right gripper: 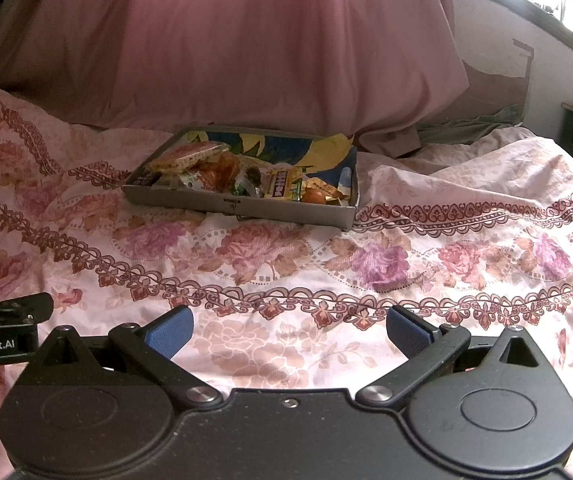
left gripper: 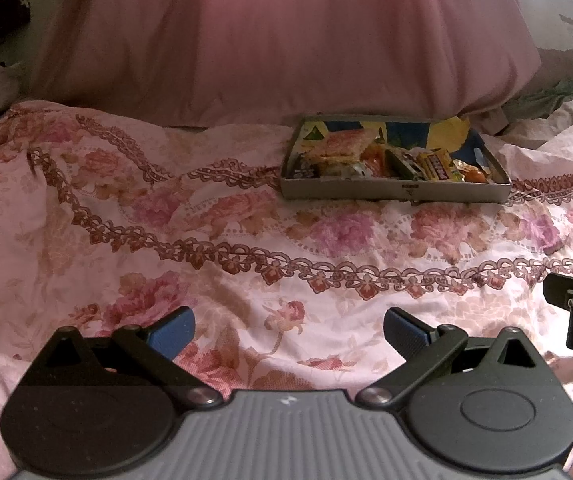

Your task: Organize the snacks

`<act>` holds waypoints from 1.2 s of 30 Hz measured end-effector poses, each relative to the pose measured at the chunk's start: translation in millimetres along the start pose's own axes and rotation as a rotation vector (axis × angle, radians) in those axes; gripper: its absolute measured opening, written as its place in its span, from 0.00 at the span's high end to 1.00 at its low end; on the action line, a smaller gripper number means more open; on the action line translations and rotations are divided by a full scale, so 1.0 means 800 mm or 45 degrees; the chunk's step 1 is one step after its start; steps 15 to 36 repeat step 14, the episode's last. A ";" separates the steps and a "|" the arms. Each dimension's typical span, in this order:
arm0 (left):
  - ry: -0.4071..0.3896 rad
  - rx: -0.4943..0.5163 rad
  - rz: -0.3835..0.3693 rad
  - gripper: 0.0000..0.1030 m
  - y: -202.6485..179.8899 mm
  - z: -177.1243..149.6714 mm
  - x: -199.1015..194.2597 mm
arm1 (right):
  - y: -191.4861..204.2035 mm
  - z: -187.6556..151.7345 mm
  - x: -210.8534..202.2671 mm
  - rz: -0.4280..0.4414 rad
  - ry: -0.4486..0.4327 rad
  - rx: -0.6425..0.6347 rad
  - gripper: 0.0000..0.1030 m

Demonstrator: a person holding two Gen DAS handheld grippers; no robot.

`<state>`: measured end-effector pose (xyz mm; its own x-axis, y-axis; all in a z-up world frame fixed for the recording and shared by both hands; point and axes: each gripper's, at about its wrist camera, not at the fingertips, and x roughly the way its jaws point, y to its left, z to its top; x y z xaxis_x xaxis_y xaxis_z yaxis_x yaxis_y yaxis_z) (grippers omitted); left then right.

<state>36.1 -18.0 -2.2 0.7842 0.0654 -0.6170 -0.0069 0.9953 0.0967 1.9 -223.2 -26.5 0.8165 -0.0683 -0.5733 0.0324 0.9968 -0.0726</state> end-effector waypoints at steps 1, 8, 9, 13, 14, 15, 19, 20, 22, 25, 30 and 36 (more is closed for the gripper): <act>0.000 0.000 -0.002 0.01 0.000 0.000 -0.001 | 0.000 0.000 0.000 0.000 0.000 0.000 0.01; 0.003 0.001 -0.026 0.01 -0.001 0.000 -0.002 | 0.000 -0.001 0.001 -0.003 0.005 -0.004 0.01; 0.003 0.003 -0.026 0.01 -0.002 0.001 -0.001 | 0.000 -0.001 0.001 -0.002 0.005 -0.004 0.01; 0.004 0.001 -0.028 0.01 0.000 0.001 -0.001 | 0.000 -0.001 0.001 -0.003 0.006 -0.005 0.01; 0.005 0.003 -0.027 0.01 -0.001 0.002 0.000 | 0.000 -0.001 0.001 -0.003 0.006 -0.005 0.01; 0.005 0.003 -0.027 0.01 -0.001 0.002 0.000 | 0.000 -0.001 0.001 -0.003 0.006 -0.005 0.01; 0.005 0.003 -0.027 0.01 -0.001 0.002 0.000 | 0.000 -0.001 0.001 -0.003 0.006 -0.005 0.01; 0.005 0.003 -0.027 0.01 -0.001 0.002 0.000 | 0.000 -0.001 0.001 -0.003 0.006 -0.005 0.01; 0.005 0.003 -0.027 0.01 -0.001 0.002 0.000 | 0.000 -0.001 0.001 -0.003 0.006 -0.005 0.01; 0.005 0.003 -0.027 0.01 -0.001 0.002 0.000 | 0.000 -0.001 0.001 -0.003 0.006 -0.005 0.01; 0.005 0.003 -0.027 0.01 -0.001 0.002 0.000 | 0.000 -0.001 0.001 -0.003 0.006 -0.005 0.01; 0.005 0.003 -0.027 0.01 -0.001 0.002 0.000 | 0.000 -0.001 0.001 -0.003 0.006 -0.005 0.01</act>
